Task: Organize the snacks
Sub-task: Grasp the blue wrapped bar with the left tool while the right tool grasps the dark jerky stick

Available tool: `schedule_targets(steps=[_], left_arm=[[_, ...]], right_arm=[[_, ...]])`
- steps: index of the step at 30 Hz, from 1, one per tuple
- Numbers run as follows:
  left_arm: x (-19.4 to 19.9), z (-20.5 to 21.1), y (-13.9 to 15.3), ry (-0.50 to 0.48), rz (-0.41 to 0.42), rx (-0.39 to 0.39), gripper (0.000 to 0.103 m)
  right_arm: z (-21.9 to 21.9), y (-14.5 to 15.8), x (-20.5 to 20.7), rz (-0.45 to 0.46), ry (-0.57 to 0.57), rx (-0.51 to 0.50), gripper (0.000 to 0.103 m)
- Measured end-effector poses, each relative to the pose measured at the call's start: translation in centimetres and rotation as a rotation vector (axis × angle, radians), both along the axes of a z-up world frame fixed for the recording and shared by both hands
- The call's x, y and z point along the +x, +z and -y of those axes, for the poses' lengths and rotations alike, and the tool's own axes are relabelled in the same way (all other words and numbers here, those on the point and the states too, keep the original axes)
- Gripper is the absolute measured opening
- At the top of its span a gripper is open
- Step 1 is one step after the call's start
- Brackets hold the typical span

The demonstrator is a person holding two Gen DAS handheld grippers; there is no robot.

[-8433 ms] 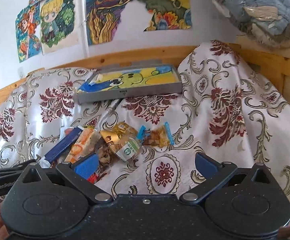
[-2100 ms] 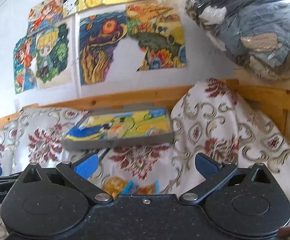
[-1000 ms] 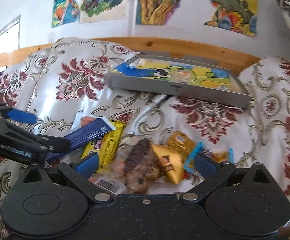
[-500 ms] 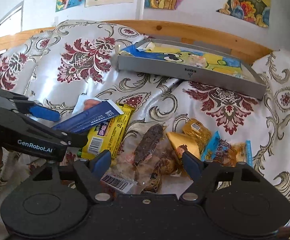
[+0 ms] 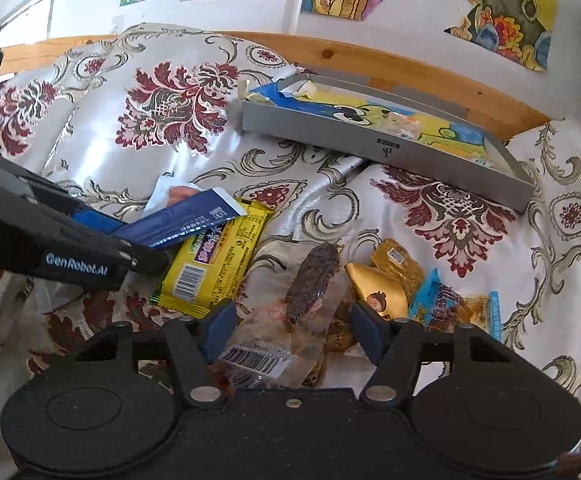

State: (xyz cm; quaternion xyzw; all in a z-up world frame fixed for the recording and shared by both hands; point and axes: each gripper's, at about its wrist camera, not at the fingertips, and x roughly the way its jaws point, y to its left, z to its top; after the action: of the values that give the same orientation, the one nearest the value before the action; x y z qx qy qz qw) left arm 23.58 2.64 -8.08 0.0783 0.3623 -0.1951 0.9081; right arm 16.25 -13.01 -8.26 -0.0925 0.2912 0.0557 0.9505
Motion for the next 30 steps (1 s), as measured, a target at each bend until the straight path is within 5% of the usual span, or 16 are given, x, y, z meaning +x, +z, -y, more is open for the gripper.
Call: schedule_targets(steps=[12, 17, 30], left_arm=[[0.1, -0.1, 0.0, 0.029, -0.014, -0.022, 0.042], [0.1, -0.2, -0.1, 0.032, -0.017, -0.028, 0.041], [0.2, -0.4, 0.2, 0.059, -0.031, -0.038, 0.035]], right_arm=[[-1.3, -0.8, 0.4, 0.03, 0.026, -0.105, 0.076], [-1.5, -0.8, 0.5, 0.044, 0.028, -0.109, 0.052], [-1.5, -0.5, 0.3, 0.078, 0.033, -0.122, 0.026]])
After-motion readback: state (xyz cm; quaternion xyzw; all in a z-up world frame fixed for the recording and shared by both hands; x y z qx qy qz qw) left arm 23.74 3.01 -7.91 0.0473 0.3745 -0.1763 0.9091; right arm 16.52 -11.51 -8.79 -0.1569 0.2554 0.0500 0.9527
